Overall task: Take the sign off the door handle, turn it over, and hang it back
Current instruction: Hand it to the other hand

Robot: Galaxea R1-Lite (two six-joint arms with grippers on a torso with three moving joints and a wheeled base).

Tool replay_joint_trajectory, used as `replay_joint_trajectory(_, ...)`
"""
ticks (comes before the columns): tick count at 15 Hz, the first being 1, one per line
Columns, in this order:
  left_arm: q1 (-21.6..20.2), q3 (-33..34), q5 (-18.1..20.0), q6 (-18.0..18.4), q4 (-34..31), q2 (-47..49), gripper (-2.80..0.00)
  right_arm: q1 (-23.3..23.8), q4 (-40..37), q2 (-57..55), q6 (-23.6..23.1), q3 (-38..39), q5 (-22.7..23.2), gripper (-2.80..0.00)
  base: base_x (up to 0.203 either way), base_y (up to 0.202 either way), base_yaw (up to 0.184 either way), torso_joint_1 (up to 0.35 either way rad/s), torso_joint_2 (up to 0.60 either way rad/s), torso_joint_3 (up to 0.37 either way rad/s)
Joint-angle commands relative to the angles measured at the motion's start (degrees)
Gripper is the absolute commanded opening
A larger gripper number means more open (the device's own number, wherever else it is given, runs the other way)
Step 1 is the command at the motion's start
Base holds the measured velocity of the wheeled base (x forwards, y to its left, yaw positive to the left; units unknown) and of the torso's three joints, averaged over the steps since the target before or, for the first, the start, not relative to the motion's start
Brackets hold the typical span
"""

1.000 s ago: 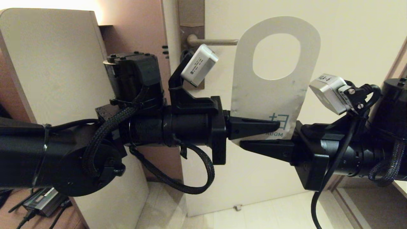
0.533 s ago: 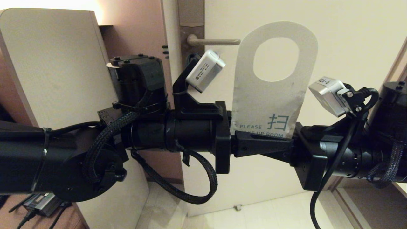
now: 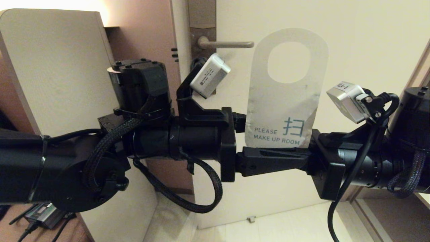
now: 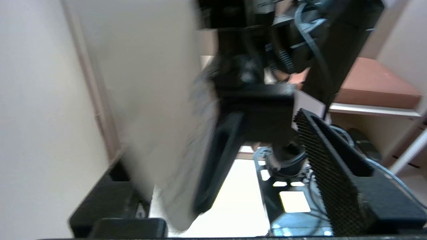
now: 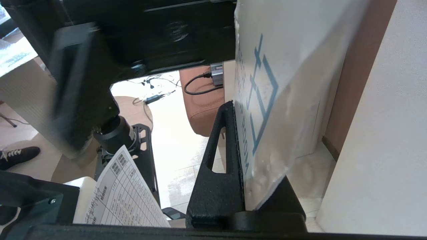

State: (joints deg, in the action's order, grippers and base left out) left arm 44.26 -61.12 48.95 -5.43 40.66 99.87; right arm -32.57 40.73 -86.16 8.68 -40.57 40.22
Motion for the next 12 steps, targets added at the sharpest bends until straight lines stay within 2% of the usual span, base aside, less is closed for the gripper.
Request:
replay_joint_trajectory(1,-2.2,1.1,0.2,0.0,0.3,-1.0,0.0,0.0,0.2,0.1,0.0,0.0,0.4,-2.8,0.0,0.0,0.0,0.0,0.0,0.0)
replay_joint_trajectory(6,-6.2,2.8,0.2,0.2,0.3,-3.2,0.0,0.0,0.3,0.2,-0.2,-0.3,0.4,-2.8,0.0,0.0,0.0,0.0,0.0,0.0)
replay_joint_trajectory(12,-7.2,6.3,-0.2,0.3,0.3,-7.4,0.0,0.0,0.3,0.4,-0.3,-0.2,0.1,-2.8,0.0,0.0,0.0,0.0,0.0,0.0)
